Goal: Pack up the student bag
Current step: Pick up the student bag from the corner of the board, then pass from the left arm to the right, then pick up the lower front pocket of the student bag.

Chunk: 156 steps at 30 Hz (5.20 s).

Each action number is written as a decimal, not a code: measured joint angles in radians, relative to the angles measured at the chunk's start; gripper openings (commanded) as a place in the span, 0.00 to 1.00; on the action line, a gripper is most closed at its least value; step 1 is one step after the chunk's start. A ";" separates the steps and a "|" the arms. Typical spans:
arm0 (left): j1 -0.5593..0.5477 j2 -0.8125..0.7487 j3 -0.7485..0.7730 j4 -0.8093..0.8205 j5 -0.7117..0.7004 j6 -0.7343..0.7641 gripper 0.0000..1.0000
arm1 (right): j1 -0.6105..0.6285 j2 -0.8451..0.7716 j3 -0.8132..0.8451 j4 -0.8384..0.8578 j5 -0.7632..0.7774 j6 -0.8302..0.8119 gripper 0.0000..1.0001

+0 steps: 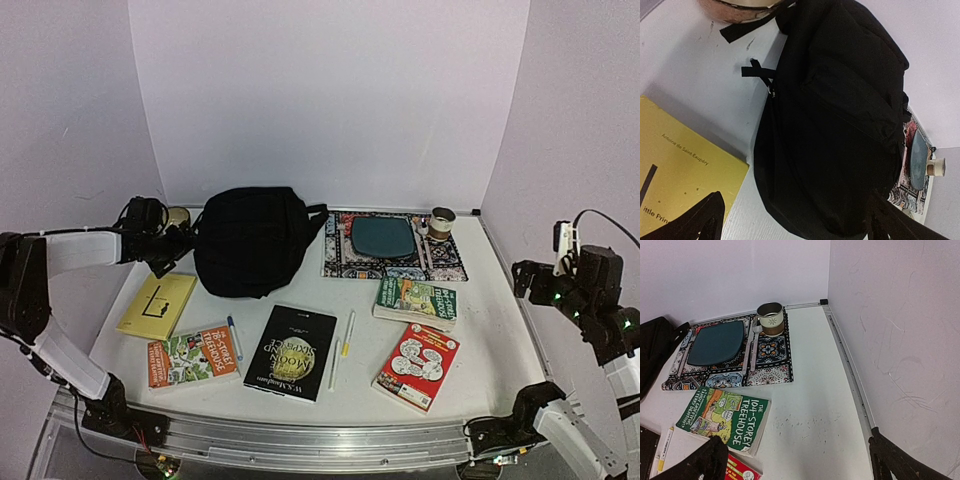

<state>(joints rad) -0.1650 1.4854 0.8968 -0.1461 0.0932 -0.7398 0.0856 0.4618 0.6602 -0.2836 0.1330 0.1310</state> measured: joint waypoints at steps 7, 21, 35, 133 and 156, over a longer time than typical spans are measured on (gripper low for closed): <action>0.000 0.232 0.115 0.000 0.078 -0.072 0.87 | 0.000 -0.020 -0.002 0.002 -0.007 0.000 0.98; -0.007 0.353 0.170 0.037 0.196 -0.137 0.00 | 0.000 -0.031 -0.008 0.013 -0.009 0.002 0.98; -0.011 0.017 0.143 0.032 0.274 -0.197 0.00 | 0.000 0.233 0.069 -0.028 -0.258 0.068 0.91; -0.202 -0.536 -0.259 -0.146 0.295 0.039 0.67 | 0.721 1.053 0.485 0.377 -0.585 0.365 0.00; -0.470 -0.079 0.049 0.131 0.279 -0.121 0.58 | 0.720 1.060 0.478 0.349 -0.625 0.183 0.00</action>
<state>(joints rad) -0.6346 1.4066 0.9455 -0.0155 0.3719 -0.8604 0.8055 1.5223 1.1385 0.0654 -0.4921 0.3138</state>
